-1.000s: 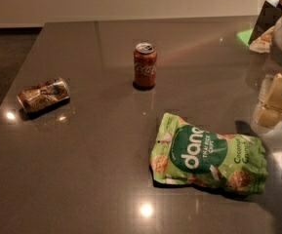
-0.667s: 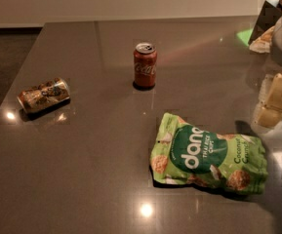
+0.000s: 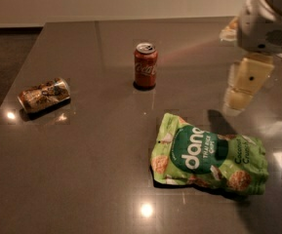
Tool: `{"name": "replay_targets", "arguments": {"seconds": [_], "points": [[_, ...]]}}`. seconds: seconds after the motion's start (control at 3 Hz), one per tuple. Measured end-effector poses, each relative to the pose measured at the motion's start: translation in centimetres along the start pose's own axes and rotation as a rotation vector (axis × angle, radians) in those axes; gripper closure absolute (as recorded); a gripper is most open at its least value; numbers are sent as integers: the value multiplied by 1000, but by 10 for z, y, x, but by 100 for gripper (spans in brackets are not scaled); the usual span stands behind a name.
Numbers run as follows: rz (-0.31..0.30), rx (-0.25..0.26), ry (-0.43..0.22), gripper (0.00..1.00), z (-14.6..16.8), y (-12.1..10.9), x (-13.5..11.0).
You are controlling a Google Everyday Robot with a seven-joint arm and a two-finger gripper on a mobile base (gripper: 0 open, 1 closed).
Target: Pick orange can
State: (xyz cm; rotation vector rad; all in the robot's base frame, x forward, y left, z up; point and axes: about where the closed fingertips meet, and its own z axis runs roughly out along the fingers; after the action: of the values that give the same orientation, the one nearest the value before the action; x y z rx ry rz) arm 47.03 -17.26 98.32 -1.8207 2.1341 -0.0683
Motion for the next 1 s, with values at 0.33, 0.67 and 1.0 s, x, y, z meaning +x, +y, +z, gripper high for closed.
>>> {"name": "replay_targets", "arguments": {"seconds": [0.33, 0.67, 1.0], "points": [[-79, -14, -30, 0, 10, -17, -42], [-154, -21, -58, 0, 18, -34, -82], [-228, -29, -77, 0, 26, -47, -118]]}}
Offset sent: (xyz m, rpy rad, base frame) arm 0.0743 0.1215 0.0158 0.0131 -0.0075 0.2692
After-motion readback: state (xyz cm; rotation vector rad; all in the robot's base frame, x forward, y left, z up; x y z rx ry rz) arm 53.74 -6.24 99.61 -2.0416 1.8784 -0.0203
